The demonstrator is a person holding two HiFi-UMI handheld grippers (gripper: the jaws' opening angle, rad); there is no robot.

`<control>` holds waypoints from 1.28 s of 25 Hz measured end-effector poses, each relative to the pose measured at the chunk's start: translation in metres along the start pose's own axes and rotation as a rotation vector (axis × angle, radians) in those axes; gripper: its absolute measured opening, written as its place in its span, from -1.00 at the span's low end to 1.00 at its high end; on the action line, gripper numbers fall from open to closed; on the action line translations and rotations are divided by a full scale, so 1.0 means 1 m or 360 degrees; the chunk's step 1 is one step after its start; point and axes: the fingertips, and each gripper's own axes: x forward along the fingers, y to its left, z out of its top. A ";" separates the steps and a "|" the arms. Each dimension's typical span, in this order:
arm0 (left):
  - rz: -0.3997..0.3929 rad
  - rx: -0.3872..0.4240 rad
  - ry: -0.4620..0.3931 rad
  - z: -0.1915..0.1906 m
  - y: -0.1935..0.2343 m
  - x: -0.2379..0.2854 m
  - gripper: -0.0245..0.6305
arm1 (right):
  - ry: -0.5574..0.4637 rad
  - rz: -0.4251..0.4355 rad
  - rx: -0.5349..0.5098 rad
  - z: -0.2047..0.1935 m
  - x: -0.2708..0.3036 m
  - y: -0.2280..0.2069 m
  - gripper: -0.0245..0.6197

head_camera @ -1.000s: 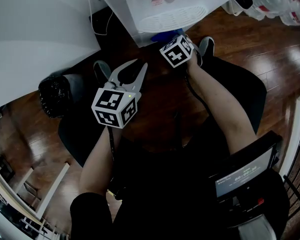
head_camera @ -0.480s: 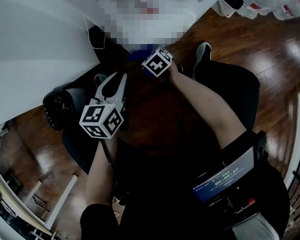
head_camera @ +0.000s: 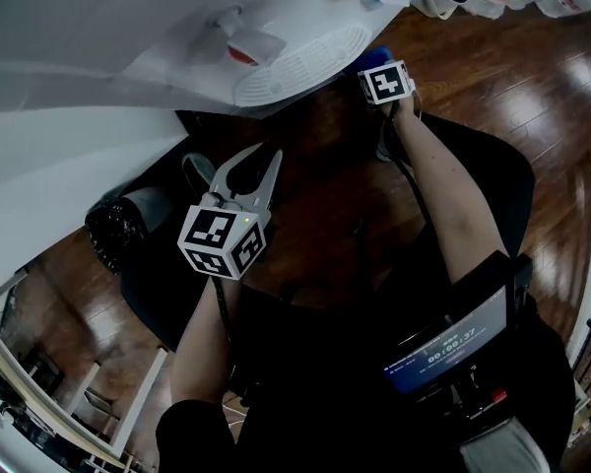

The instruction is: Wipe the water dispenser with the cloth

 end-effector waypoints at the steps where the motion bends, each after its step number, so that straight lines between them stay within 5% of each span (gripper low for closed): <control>1: 0.0005 0.0009 0.0013 -0.003 -0.001 0.000 -0.72 | -0.0030 0.0058 -0.0037 0.006 0.002 0.017 -0.44; 6: 0.0060 -0.0045 0.0013 -0.012 0.008 -0.015 -0.72 | 0.0006 0.0068 -0.0366 0.005 0.005 0.096 -0.44; 15: 0.0162 -0.0128 -0.0072 -0.009 0.034 -0.037 -0.72 | -0.0050 0.0587 -0.1038 -0.012 0.002 0.324 -0.44; 18: 0.0133 -0.0122 -0.0049 -0.009 0.029 -0.031 -0.72 | -0.0112 0.0649 -0.1257 -0.015 -0.006 0.356 -0.44; 21: 0.0110 -0.0098 -0.0017 -0.015 0.023 -0.021 -0.72 | -0.0064 0.0594 -0.1131 -0.017 0.013 0.319 -0.44; 27: 0.0026 -0.0112 0.0071 -0.024 0.030 -0.006 -0.72 | 0.0154 0.0283 -0.0274 -0.026 0.076 0.147 -0.44; 32: -0.0021 -0.0028 0.0201 -0.038 -0.003 0.013 -0.72 | 0.0110 -0.0033 0.0053 -0.022 0.066 0.013 -0.44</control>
